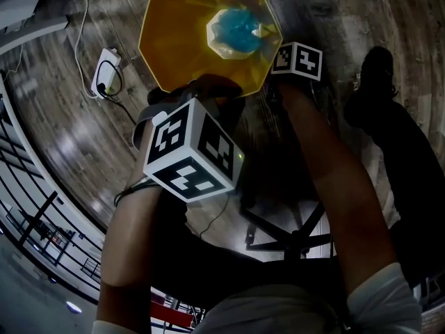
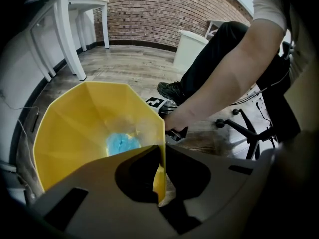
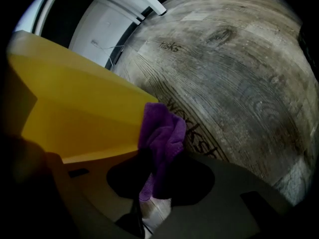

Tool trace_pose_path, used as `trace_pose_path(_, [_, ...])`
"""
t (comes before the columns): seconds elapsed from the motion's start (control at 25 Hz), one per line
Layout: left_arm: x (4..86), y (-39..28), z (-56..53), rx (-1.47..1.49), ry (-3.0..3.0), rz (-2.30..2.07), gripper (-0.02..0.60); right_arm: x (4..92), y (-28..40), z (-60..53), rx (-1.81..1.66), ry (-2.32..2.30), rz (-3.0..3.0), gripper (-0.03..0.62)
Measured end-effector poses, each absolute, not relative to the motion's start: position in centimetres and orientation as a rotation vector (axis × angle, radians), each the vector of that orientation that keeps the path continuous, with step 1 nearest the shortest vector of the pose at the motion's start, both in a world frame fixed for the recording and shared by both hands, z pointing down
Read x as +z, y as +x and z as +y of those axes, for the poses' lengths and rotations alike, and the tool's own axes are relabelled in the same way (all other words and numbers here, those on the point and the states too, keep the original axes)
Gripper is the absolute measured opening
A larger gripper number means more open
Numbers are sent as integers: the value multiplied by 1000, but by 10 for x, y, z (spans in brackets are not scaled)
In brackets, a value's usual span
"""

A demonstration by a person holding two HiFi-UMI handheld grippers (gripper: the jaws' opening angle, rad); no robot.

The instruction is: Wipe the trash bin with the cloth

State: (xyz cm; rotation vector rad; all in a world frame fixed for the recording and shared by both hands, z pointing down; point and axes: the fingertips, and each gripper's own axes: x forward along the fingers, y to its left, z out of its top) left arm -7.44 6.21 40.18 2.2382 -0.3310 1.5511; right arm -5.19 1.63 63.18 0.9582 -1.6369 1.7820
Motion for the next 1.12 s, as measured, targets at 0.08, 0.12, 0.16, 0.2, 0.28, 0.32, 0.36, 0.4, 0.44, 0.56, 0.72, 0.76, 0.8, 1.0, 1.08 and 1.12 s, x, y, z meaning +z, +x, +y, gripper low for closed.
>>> trace_pose_path(0.08, [402,-75,60,1537,2231,-349,28,638,-51,14,1768,961,-1636,114])
trace_pose_path(0.12, [403,-75,60,1530,2227,-357,28,641,-49,14,1757,961,-1638,114])
trace_pose_path(0.16, [403,-75,60,1523,2221,-365,28,643,-47,14,1747,958,-1642,114])
trace_pose_path(0.2, [404,-76,60,1517,2216,-372,28,642,-45,14,1739,956,-1650,114])
trace_pose_path(0.28, [404,-76,59,1512,2205,-393,29,634,-40,15,1726,963,-1674,114])
trace_pose_path(0.32, [404,-76,57,1511,2201,-406,29,628,-36,16,1731,973,-1687,114])
trace_pose_path(0.36, [404,-75,56,1511,2199,-420,29,621,-33,18,1749,986,-1697,114])
trace_pose_path(0.4, [404,-74,55,1512,2201,-432,29,613,-29,20,1777,1000,-1704,114])
trace_pose_path(0.44, [404,-73,54,1512,2208,-438,29,605,-26,23,1806,1011,-1710,114])
trace_pose_path(0.56, [402,-74,54,1545,2259,-417,68,585,-19,35,1851,1021,-1726,114])
trace_pose_path(0.72, [393,-87,52,1631,2323,-395,185,564,-8,46,1853,1024,-1745,114])
trace_pose_path(0.76, [390,-92,52,1651,2334,-391,192,560,-5,49,1852,1028,-1747,114])
trace_pose_path(0.8, [388,-99,53,1670,2341,-388,196,556,-3,51,1851,1029,-1748,114])
trace_pose_path(1.0, [390,-138,62,1749,2313,-377,198,537,3,60,1847,1022,-1772,114])
trace_pose_path(1.08, [395,-149,62,1804,2301,-387,198,534,6,63,1855,1028,-1770,114])
trace_pose_path(1.12, [398,-152,60,1834,2298,-403,198,534,7,65,1861,1031,-1765,114])
